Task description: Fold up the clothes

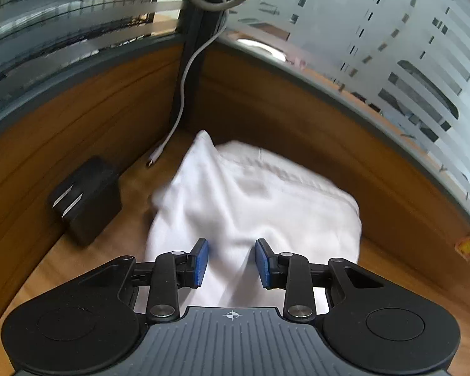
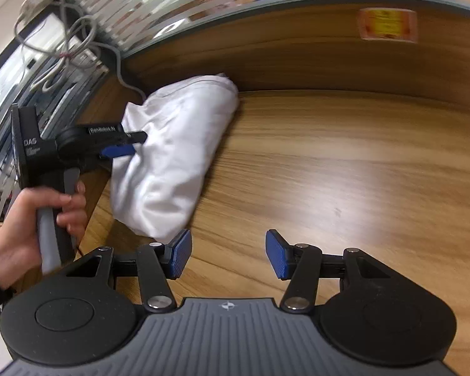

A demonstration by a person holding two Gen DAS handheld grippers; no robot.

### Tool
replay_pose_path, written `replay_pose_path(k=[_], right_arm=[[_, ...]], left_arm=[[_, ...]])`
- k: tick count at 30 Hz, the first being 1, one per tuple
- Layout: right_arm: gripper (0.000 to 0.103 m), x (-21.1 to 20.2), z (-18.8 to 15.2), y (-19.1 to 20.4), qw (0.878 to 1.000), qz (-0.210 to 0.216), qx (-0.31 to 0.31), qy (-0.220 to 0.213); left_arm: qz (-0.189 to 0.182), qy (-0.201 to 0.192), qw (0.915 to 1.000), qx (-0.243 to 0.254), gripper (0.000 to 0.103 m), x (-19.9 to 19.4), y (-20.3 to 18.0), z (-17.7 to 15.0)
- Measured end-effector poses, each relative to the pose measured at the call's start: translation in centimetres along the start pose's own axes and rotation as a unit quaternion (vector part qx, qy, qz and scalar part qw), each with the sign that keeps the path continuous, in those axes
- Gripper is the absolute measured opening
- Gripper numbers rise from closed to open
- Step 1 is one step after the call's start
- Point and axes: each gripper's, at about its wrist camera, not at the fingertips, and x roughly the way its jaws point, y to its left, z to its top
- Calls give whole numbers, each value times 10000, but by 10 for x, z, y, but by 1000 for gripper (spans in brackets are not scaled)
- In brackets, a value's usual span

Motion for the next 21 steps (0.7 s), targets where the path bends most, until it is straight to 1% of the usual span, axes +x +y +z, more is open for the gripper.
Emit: replay_pose_path(k=[4,8,11,15,18,20,21], right_arm=[[59,-16,-7,-11,9997,-101,188,-128],[59,-28,-7,-15,9991,-141,262,-306],[59,-37,-5,-13,9987,-186,185,-429],[60,-50,-2,-6,9982,-218,17,-558],[62,-58,-1,2,9976,-224,-106,-644],[63,-64,-2,7,9972,-224,-198,-686],[63,-67,-2,10,9971,-220,-236,-692]], left_arm=[[133,-127,9998,26,36,10,-1,12],[458,-334,9984,10,36,12,2,20],[639,-492,9967,-64,36,6,6,21],[571,-448,9972,-167,37,-7,13,16],[445,-452,9978,-188,39,-23,13,9],[356,-440,9982,-210,43,-35,13,3],[306,-433,9983,-225,44,-41,12,0]])
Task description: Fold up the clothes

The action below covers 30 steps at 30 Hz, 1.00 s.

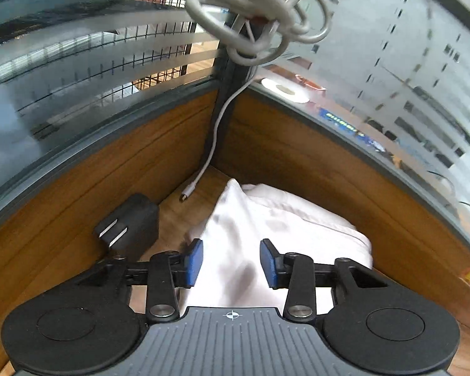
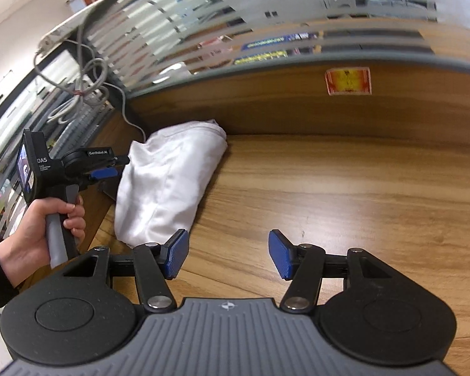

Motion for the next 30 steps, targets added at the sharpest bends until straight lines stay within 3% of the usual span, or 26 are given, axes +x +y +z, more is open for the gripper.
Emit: replay_pose_path(k=[9,11,18,25,27,30], right_arm=[[67,-28,0,28,9992,126,-342,-186],[68,-35,0,35,9986,179,-428,-261],[82,-58,-4,57,9956,349,-739,-456],[98,-83,-12,72,9926,386,-945,-656],[101,-90,-15,75,9916,415,-996,-716],[102,-101,-19,79,9900,369,-1106,-798]], left_arm=[[-241,15,9997,5,50,-62,-13,-13],[-232,-34,9997,56,57,-78,-18,-15],[-285,6,9994,189,62,-127,-33,-30],[-243,97,9984,492,77,-161,-43,-55],[-148,130,9978,625,79,-168,-46,-60],[86,19,9971,761,91,-182,-50,-69]])
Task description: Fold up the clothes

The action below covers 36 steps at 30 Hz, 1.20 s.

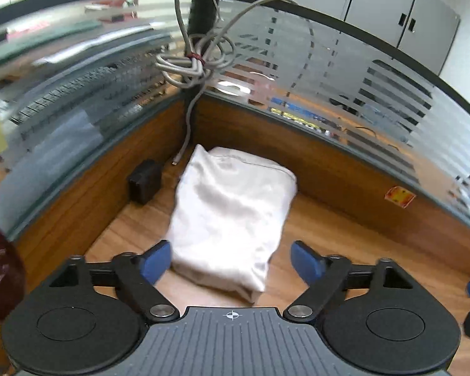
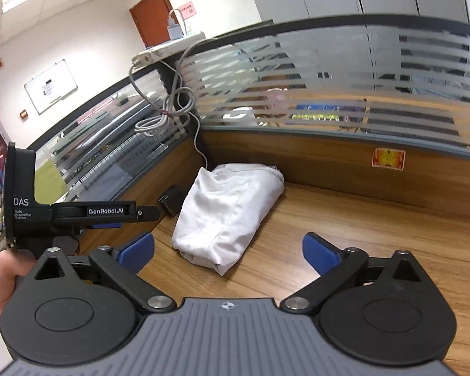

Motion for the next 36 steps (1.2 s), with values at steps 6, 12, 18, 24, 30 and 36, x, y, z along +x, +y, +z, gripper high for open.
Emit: replay_pose_path(k=[6,12,18,24,30,36], right_arm=[[102,-18,-4,10,9993,-283,-196,-155],[102,-31,-14,19,9961,-654,-344,-483],[102,-30,-27,29,9897,-1309,-459,-358],[103,-36,-45,27,9911,-1258,-296,-314],[103,-42,-59,25,9892,-1429,-200,-241],[103,-44,-63,27,9908,-1321,-219,-198]], left_arm=[[311,-315,9988,225,103,-25,-13,-13],[681,-601,9953,338,103,-48,-26,-24],[890,-526,9910,855,103,-62,-39,-43],[791,-102,9948,635,103,-73,-40,-57],[855,240,9946,545,103,-70,-38,-69],[881,376,9950,278,103,-64,-33,-69]])
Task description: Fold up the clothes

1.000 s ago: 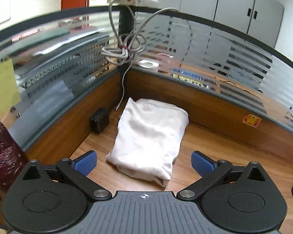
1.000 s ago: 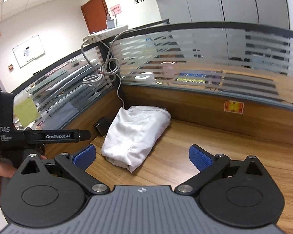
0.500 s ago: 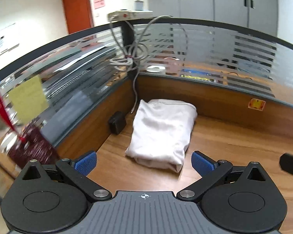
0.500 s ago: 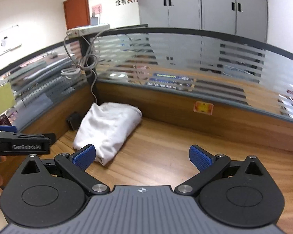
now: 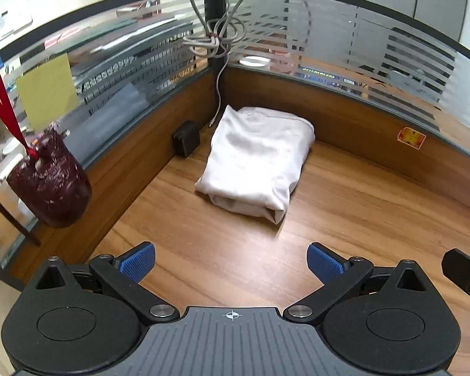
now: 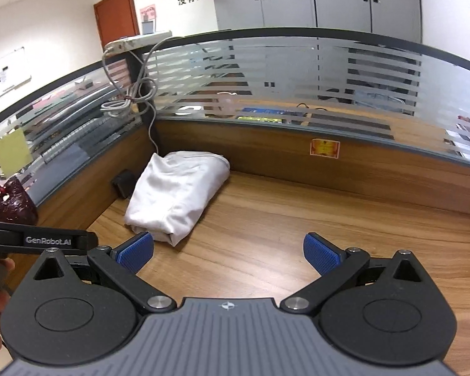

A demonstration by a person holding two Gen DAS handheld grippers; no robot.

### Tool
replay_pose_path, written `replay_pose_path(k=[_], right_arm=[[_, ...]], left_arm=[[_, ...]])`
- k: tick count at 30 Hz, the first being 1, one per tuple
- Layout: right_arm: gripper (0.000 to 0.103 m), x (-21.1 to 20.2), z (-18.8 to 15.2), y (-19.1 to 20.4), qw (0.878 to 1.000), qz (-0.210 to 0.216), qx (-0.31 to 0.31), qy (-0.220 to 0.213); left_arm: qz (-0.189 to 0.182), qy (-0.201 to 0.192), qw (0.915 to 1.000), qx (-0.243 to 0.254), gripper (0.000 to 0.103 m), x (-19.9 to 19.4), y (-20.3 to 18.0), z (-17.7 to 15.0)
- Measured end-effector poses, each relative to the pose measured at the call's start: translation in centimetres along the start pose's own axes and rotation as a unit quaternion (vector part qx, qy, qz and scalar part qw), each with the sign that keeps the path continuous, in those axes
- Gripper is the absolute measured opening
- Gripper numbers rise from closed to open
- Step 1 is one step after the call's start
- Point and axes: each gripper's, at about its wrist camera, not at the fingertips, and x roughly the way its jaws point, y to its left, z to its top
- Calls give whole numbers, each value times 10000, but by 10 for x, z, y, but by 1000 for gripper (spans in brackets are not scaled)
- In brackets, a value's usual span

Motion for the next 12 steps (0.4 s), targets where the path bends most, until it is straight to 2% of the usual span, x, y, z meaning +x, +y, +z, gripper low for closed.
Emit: replay_pose_path(k=[6,12], right_arm=[[102,3,8,-2,9999,-10,-50,-117],[102,13,11,-2,9998,137,-81,115]], left_arm=[[40,66,10000,-35,103,3,1,1],[219,112,9997,-19,103,1,-2,-3]])
